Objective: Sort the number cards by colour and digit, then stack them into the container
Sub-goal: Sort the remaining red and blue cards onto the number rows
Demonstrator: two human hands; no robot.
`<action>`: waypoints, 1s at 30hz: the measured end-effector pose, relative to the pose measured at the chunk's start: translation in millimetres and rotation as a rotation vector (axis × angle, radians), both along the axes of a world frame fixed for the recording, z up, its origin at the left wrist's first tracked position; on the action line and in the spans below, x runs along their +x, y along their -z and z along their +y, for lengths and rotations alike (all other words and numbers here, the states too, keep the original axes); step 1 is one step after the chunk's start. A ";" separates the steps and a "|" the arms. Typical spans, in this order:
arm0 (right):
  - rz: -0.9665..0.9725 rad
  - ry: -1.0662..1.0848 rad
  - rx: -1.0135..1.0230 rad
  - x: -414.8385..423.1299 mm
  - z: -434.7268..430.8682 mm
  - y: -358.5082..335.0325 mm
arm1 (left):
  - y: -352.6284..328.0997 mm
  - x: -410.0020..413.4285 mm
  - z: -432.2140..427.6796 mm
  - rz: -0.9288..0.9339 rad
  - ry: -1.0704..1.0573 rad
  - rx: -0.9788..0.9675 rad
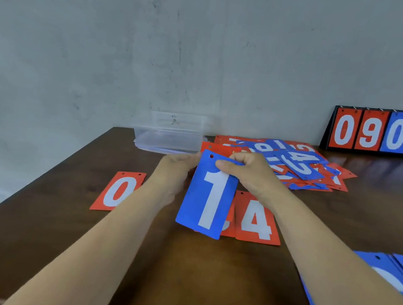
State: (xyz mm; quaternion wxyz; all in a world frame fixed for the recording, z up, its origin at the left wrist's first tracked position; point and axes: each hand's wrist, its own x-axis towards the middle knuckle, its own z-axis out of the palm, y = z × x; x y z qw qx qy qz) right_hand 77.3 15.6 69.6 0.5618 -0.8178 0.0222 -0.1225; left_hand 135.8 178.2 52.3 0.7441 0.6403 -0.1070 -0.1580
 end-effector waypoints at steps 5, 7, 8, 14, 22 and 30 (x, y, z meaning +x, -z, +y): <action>0.021 0.091 0.024 -16.7 30.8 10.8 | 9.6 -29.0 32.3 -0.118 0.082 0.160; 0.039 0.087 0.057 -23.8 42.1 12.8 | 14.2 -36.1 43.2 -0.147 0.072 0.208; 0.045 0.090 0.082 -27.8 47.6 13.6 | 15.8 -39.8 47.3 -0.129 0.061 0.207; 0.116 0.209 0.191 -46.0 70.1 35.9 | 30.8 -55.8 67.8 0.024 -0.048 0.172; 0.028 0.402 0.125 -62.3 92.6 56.3 | 43.7 -70.9 102.0 -0.153 -0.197 0.295; 0.005 0.454 0.165 -71.8 89.3 54.9 | 52.0 -81.4 136.9 -0.292 -0.383 0.517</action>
